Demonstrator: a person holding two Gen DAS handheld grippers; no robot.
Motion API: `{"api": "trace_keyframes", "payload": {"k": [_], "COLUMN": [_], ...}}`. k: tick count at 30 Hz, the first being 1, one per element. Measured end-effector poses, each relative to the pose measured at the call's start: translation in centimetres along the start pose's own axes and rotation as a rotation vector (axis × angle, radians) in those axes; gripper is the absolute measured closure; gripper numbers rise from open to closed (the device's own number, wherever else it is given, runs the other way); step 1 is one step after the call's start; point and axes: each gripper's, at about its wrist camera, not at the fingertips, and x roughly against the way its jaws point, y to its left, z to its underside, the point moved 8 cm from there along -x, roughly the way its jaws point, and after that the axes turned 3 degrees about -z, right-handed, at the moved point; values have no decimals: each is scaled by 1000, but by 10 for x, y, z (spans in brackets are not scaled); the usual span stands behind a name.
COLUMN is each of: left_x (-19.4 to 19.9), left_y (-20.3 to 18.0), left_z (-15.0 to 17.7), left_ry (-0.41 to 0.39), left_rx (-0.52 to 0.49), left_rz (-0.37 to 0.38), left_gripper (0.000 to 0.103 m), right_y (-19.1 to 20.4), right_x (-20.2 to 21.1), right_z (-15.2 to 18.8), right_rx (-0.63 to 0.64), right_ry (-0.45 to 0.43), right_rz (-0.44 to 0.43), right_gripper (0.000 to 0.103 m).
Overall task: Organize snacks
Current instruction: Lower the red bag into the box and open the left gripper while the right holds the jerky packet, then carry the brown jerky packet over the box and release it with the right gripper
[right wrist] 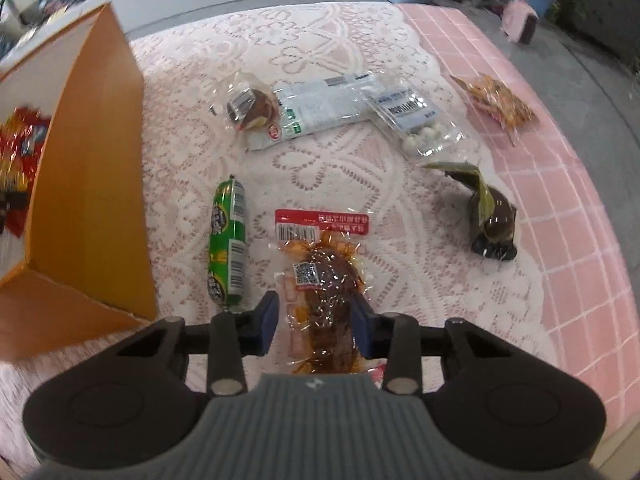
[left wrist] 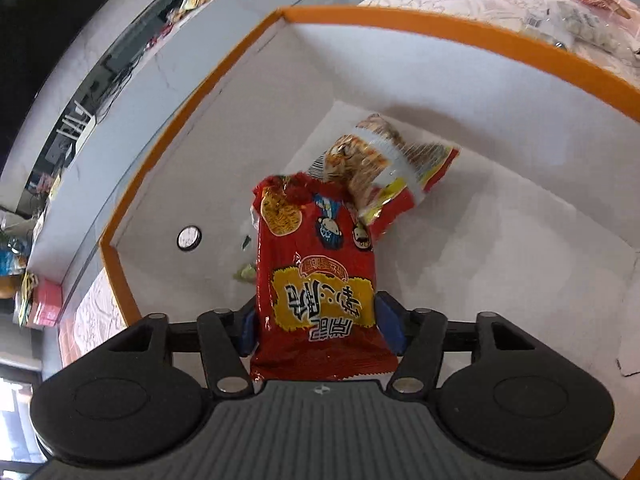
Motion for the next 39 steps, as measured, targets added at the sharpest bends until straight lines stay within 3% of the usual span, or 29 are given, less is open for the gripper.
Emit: {"api": "trace_keyframes", "payload": {"k": [3,5,14,26,32,39], "left_x": [6,11,51,86,100,103], "left_y": [5,9,26,57,74,84], "left_z": [-1,-1,-11,25,49,72], "left_ry": [-31,-54,-185,-256,-281,-263], "left_rx": [39,70,245,561,677,804], "left_rz": [13,18,96,114,103,191], "left_gripper": [16,14,13,13,13,23], "right_y": [2,0,-12,-8,-7,8], "right_x": [-2,-3,-20,-17,-3,50], "right_z": [0,0,2,4,5,-17], "right_rx": [45,40,-7,11,-2,29], "right_ry": [7,10,64,45,26,-87], "right_rz": [35,38,14,-33,-42,-82], "right_gripper": [59,45,34,60,60,60]}}
